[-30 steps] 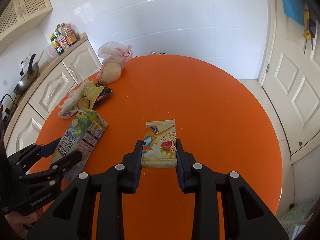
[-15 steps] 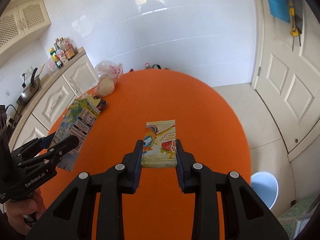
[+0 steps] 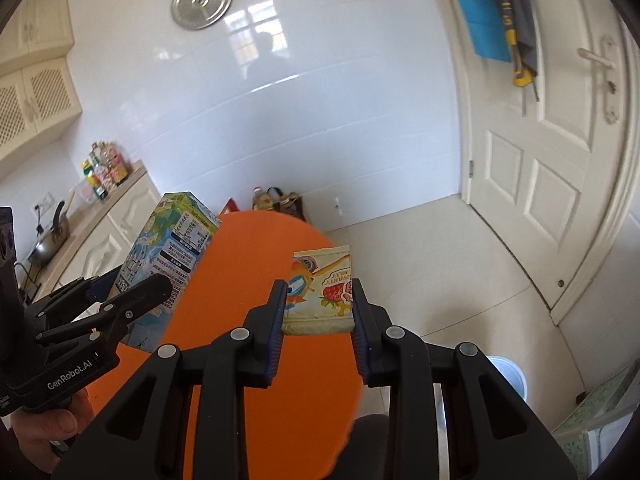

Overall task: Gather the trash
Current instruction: 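Carry the milk carton and snack wrapper in both tools over the blue bucket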

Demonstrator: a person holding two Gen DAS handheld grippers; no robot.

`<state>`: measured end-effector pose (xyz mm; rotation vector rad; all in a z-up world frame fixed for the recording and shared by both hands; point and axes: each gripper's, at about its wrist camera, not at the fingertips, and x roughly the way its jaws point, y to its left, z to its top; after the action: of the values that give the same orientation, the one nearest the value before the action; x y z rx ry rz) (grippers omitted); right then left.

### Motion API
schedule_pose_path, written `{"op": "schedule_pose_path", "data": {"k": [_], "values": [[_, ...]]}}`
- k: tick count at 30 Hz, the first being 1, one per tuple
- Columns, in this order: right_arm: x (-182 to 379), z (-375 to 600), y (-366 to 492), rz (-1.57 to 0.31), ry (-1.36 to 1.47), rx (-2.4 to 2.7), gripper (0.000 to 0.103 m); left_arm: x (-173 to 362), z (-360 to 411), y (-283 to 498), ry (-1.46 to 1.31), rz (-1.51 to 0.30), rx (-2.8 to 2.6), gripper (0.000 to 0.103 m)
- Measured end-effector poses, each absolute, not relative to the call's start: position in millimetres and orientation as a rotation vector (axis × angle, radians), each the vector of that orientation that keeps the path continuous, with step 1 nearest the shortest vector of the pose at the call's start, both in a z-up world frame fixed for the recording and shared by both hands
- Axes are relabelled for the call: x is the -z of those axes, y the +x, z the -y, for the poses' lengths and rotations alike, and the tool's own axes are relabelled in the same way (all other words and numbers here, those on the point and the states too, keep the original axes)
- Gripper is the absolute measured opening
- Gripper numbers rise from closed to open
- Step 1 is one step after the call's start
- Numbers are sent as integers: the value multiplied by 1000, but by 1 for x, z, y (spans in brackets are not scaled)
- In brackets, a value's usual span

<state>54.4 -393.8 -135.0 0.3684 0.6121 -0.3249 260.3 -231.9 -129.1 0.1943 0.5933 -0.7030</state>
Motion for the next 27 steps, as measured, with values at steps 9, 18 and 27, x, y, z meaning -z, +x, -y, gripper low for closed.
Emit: {"op": "schedule_pose_path", "data": {"k": [9, 18, 27], "values": [[130, 471, -29, -557, 437, 519, 29, 141, 322, 272, 255, -632, 906, 43], [168, 564, -90, -606, 539, 708, 29, 191, 414, 290, 326, -833, 1080, 43], [269, 628, -93, -784, 684, 765, 29, 266, 503, 343, 410, -1116, 1118, 44]]}}
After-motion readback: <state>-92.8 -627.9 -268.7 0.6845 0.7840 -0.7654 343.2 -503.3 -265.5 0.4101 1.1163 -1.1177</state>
